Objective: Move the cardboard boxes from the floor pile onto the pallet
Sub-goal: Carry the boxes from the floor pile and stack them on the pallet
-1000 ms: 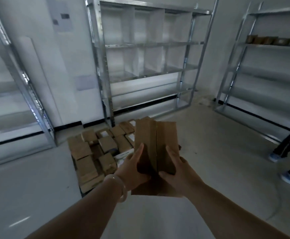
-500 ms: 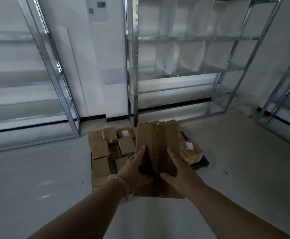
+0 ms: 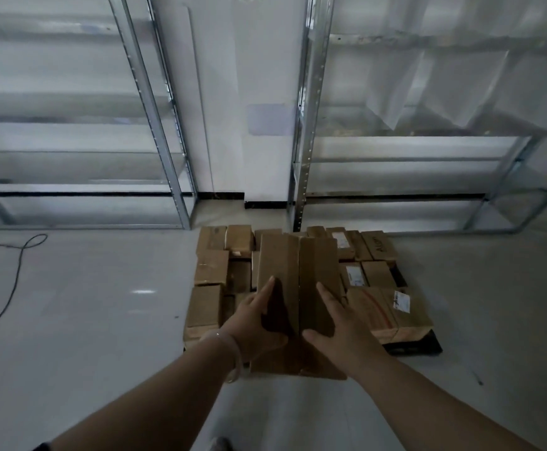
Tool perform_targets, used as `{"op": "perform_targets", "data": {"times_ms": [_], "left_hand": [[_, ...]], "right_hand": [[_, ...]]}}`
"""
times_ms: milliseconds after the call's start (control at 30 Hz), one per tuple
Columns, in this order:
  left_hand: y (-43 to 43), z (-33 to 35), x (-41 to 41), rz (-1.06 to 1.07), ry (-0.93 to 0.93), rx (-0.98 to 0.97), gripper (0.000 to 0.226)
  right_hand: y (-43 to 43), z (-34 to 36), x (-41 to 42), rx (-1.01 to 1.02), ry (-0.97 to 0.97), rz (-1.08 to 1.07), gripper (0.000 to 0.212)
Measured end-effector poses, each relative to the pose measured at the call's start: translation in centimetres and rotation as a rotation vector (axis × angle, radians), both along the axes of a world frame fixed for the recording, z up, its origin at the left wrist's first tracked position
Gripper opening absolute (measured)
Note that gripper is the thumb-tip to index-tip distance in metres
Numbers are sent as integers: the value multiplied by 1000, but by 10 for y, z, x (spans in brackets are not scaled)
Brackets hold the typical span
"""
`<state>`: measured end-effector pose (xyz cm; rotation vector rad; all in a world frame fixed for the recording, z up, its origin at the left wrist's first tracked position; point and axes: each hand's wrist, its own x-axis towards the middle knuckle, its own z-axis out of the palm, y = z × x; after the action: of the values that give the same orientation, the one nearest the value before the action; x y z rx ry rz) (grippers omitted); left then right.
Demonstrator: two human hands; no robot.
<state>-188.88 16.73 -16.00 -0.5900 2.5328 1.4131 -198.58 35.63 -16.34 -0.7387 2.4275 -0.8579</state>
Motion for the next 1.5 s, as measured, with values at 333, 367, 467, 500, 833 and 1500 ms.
{"op": "perform_targets", "data": {"times_ms": [333,367,467,500,833,1500], "left_hand": [[-87,-58,-128,-36,-78,55,111],[-99,-63,-144,-54,-82,63,111],[-134,-78,-191,-92,-122,81,111],[-144,-82,-205,-108,-135,93,110],[-175,-156,-335,-72,-232,136,107],[-195,-501,-534,253,-367,60,100]], "right_hand": [[-81,-41,-128,85,-59,-28,93],[-92,-45,-142,87,-66,-39,93],[-124,-55,-184,117,-104,-74,93],[-133,-59,-196,119,-120,-93,93],[-176,-139,-326,192,-206,-189,91],[-248,-476,-548,295,-349,-61,90]]}}
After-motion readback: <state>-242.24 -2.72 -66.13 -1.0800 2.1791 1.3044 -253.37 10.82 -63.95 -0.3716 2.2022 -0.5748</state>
